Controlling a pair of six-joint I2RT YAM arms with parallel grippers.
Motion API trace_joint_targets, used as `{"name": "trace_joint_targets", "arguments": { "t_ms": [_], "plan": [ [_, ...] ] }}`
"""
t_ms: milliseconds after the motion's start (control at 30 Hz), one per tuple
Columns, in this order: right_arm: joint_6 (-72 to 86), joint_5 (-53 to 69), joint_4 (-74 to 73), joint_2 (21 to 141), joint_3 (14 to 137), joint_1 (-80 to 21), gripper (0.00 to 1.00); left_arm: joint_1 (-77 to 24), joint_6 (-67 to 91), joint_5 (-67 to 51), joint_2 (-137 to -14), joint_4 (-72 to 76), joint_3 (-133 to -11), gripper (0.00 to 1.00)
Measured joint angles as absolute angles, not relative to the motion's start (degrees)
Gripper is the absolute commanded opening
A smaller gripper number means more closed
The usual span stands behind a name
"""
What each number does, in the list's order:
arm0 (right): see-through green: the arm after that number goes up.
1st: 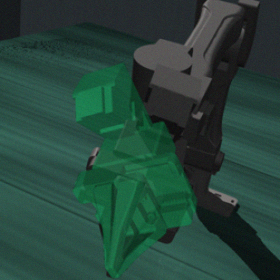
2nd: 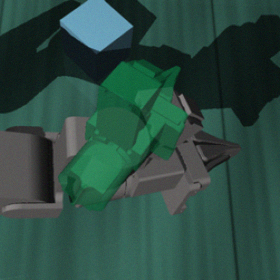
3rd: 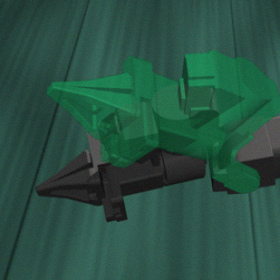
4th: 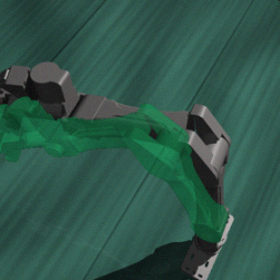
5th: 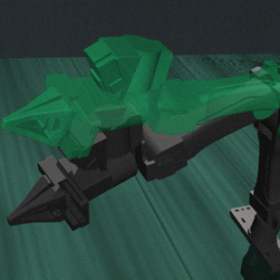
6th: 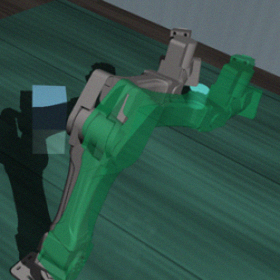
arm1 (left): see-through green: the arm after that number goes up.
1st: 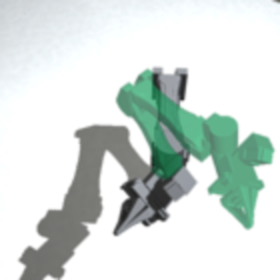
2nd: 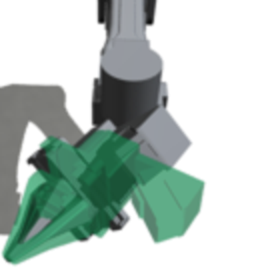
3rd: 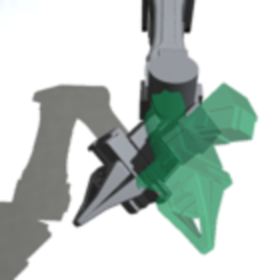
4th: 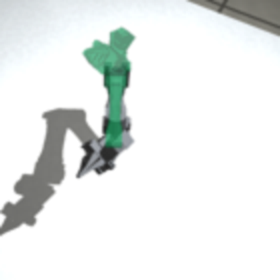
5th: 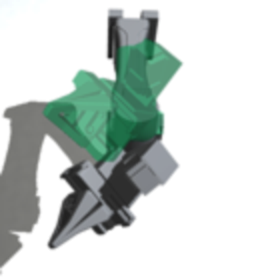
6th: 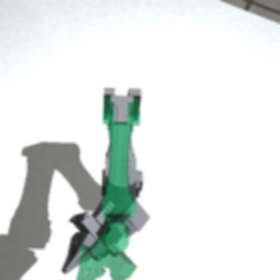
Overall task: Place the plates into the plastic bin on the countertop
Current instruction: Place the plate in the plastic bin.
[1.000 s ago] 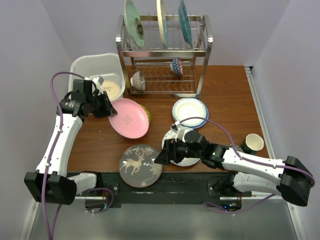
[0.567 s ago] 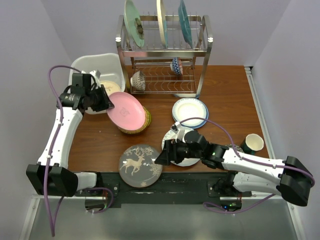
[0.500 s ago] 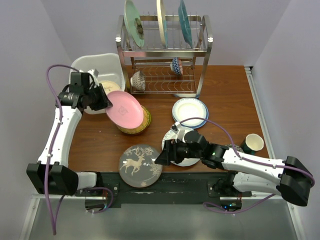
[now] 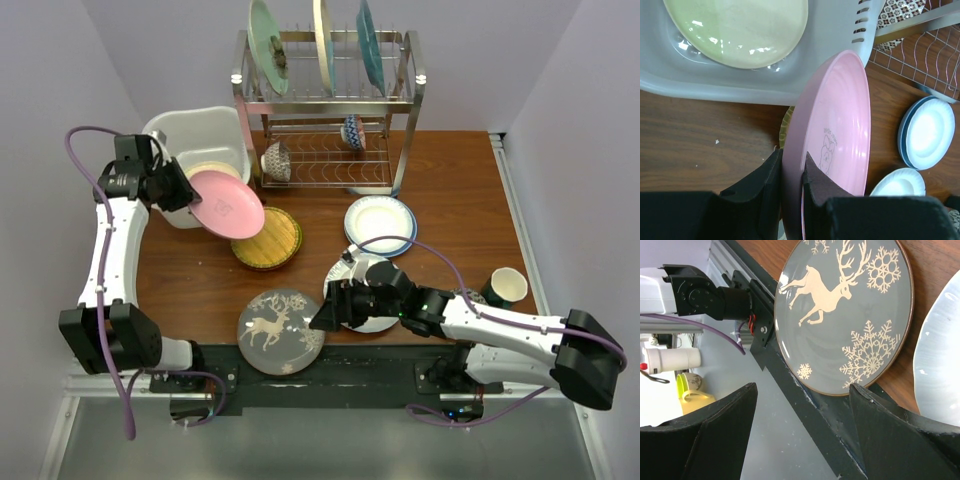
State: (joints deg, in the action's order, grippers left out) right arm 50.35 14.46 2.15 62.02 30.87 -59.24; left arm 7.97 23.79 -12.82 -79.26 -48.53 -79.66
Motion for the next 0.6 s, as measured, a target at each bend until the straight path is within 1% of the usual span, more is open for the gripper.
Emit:
{"name": "trace_joint_targets", "arguments": {
  "t_ms": [333,600],
  "plan": [
    [50.4,14.4,2.2,62.7,30.7,-59.2,0.78,11.5,24.5,-15.0,-80.7,-45.5,-80.7,0.00],
    [50.3,14.5,2.1,63.7,30.5,-59.2,0.78,13.6,26.6,-16.7,-84.2,-42.5,-83.2,0.00]
  ]
}}
